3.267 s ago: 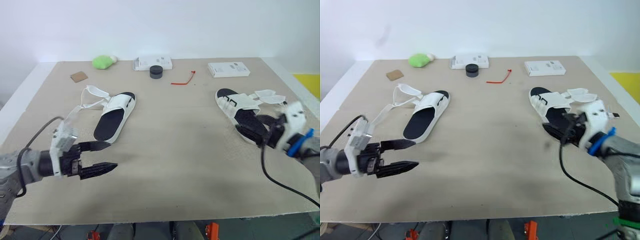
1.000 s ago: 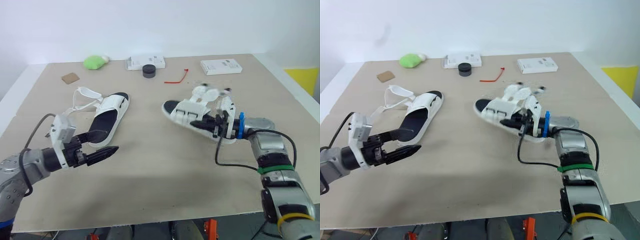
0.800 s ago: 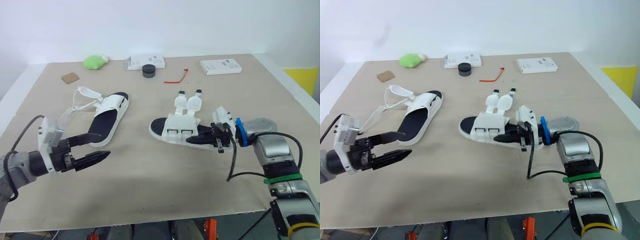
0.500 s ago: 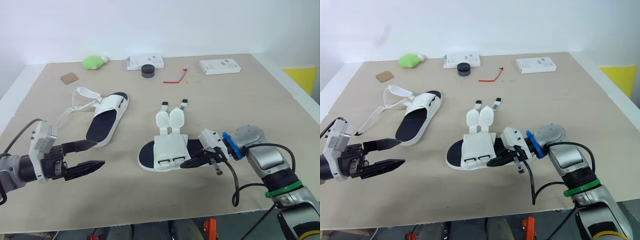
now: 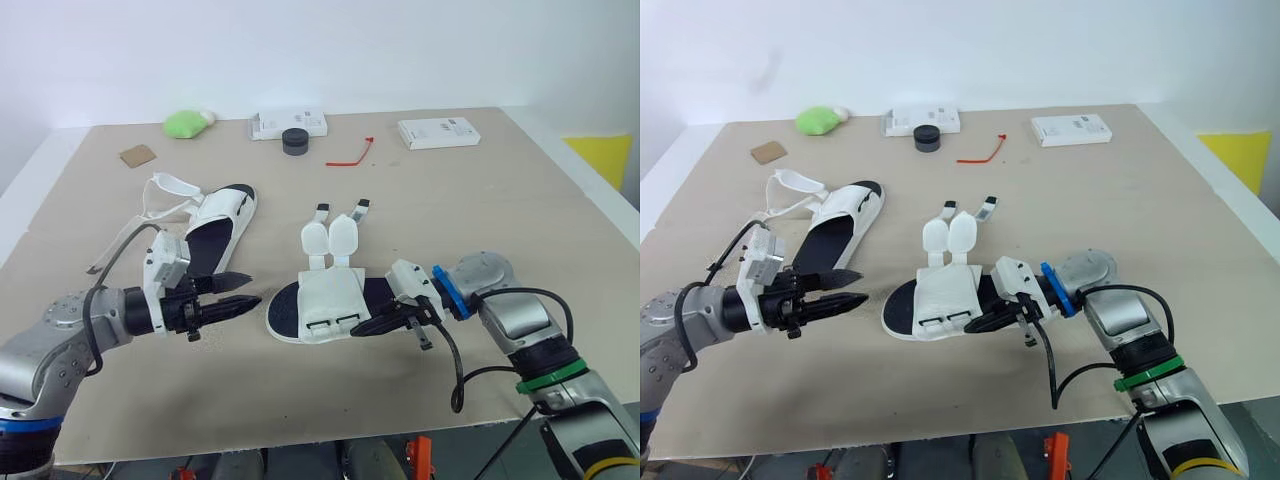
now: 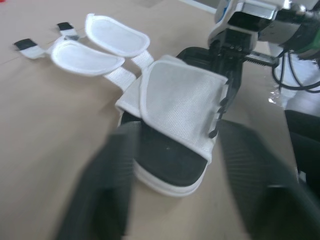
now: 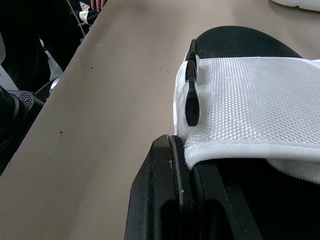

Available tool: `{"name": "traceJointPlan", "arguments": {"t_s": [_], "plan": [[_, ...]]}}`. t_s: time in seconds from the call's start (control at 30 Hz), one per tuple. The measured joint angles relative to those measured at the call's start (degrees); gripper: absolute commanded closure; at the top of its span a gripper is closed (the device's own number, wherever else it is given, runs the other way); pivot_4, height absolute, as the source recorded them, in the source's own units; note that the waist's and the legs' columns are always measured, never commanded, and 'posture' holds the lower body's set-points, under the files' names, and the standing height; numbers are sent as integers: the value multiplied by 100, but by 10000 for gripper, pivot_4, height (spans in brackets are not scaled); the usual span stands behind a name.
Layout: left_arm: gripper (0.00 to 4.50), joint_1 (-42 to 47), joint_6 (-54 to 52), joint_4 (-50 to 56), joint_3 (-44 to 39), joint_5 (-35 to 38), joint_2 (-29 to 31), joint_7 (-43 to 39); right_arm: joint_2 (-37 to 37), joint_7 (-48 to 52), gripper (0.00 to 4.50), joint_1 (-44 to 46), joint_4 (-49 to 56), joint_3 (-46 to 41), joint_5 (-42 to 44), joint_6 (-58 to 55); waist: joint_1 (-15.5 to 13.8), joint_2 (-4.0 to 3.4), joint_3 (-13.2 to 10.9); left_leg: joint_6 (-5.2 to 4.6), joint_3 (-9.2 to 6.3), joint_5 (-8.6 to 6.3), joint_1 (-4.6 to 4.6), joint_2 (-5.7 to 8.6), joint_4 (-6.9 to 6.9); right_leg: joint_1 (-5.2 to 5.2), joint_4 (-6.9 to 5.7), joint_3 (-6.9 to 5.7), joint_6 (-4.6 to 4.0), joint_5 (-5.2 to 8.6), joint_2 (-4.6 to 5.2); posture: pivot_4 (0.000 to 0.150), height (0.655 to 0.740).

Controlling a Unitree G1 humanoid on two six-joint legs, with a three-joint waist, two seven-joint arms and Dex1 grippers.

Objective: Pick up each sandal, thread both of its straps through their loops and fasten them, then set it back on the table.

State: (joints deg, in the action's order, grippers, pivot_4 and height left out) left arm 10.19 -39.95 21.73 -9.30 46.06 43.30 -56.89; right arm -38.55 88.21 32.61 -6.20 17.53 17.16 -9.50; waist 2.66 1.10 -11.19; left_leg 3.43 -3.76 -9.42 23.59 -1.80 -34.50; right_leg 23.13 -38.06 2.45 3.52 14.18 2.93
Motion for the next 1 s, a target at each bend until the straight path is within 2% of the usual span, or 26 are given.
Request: {"name": "traceJointPlan", "arguments": {"t_s": [0.07,0.1,0.3,0.53,0.73,1.0], "plan": [[41725,323,-47,-230,279,-83,2,-107,-31,-8,45000,-123,121,-21,15,-44,-8,2,-2,0,-1,0,1,1,-1,0,0,0,1,0,0,1500,7400],[44011,547,-55,-384,448,-129,-29,-131,-38,-16,45000,-168,242,-21,16,-67,-14,3,-2,0,-1,0,2,1,-3,-1,0,0,4,-2,0,1500,7400],[44011,1249,39,-884,1251,-644,-213,-394,-22,-118,45000,-448,606,-21,82,-232,3,8,-2,0,0,0,4,3,-5,0,1,6,5,-3,-1,1500,7400],[44011,1136,777,-1139,1986,-1541,-238,-787,8,-298,45000,-507,699,-21,131,-396,6,8,-2,0,0,0,4,-2,-4,2,0,10,4,-4,-7,1500,7400],[44011,932,1350,-1227,2147,-1976,-279,-907,27,-396,45000,-536,727,-21,140,-440,1,10,-1,0,0,0,-5,-3,-5,-3,0,10,4,-5,-7,1500,7400],[44011,1051,2529,-1988,2264,-2464,-503,-1118,51,-486,45000,-559,795,-21,140,-522,-9,18,6,-3,0,6,-19,-2,-16,-21,0,11,-11,-4,-7,1500,7400]]}}
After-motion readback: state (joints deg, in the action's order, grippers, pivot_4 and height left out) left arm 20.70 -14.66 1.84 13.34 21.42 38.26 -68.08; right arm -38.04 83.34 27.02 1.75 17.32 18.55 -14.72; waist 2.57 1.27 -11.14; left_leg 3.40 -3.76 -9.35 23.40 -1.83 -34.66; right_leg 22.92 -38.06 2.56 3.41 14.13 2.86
